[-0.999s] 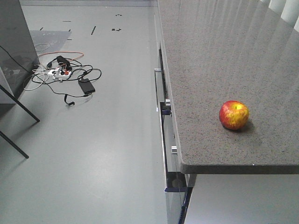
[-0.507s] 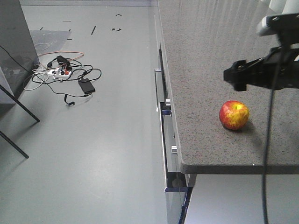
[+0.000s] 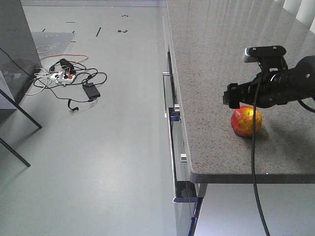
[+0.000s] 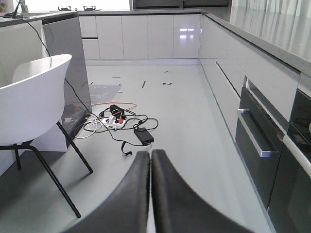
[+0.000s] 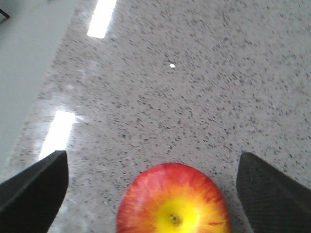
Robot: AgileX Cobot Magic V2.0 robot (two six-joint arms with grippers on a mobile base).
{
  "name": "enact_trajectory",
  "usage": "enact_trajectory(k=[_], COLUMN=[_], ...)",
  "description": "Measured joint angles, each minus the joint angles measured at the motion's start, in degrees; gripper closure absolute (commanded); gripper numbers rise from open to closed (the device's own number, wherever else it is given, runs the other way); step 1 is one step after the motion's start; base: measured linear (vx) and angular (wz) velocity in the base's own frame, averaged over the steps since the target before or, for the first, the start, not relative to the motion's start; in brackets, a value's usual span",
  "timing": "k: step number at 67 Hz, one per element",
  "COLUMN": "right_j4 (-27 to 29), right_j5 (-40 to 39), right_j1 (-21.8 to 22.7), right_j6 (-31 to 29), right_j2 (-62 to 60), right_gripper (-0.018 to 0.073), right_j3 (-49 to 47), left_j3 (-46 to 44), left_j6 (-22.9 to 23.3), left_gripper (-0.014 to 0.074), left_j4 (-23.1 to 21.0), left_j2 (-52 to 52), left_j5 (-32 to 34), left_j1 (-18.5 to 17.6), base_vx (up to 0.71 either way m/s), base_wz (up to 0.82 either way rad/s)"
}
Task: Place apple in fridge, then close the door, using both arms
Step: 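Lower the right gripper over the red-yellow apple and close on it, then lift the apple off the counter with the right gripper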
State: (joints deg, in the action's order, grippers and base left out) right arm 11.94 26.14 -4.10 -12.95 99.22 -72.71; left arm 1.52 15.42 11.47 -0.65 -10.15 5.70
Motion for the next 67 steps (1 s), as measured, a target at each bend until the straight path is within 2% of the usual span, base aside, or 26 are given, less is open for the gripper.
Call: enact_trajectory(k=[16, 49, 58, 67], right_j4=[-5.94, -7.78, -7.84, -7.84], right_j5=[0.83, 4.28, 5.47, 6.31], right_j1=[0.00, 0.00, 0.00, 0.00], right_j6=[6.46, 7.30, 7.30, 7.30], right_j2=[1.79, 6.67, 6.67, 6.67], right_gripper=[-0.0094, -0.0073, -0.0015, 0.0097], right_j3=[-0.11, -0.24, -0.24, -0.24], left_j3=[0.00, 0.00, 0.00, 0.00], left_j6=[0.00, 0.00, 0.00, 0.00], left_gripper=[0.0604, 0.0604, 0.0604, 0.0604], left_j4=[0.00, 0.00, 0.00, 0.00], left_j2=[0.00, 0.00, 0.00, 0.00], left_j5=[0.00, -0.05, -0.05, -0.05], left_j1=[0.00, 0.00, 0.00, 0.00], base_vx=[0.00, 0.00, 0.00, 0.00], base_wz=[0.00, 0.00, 0.00, 0.00])
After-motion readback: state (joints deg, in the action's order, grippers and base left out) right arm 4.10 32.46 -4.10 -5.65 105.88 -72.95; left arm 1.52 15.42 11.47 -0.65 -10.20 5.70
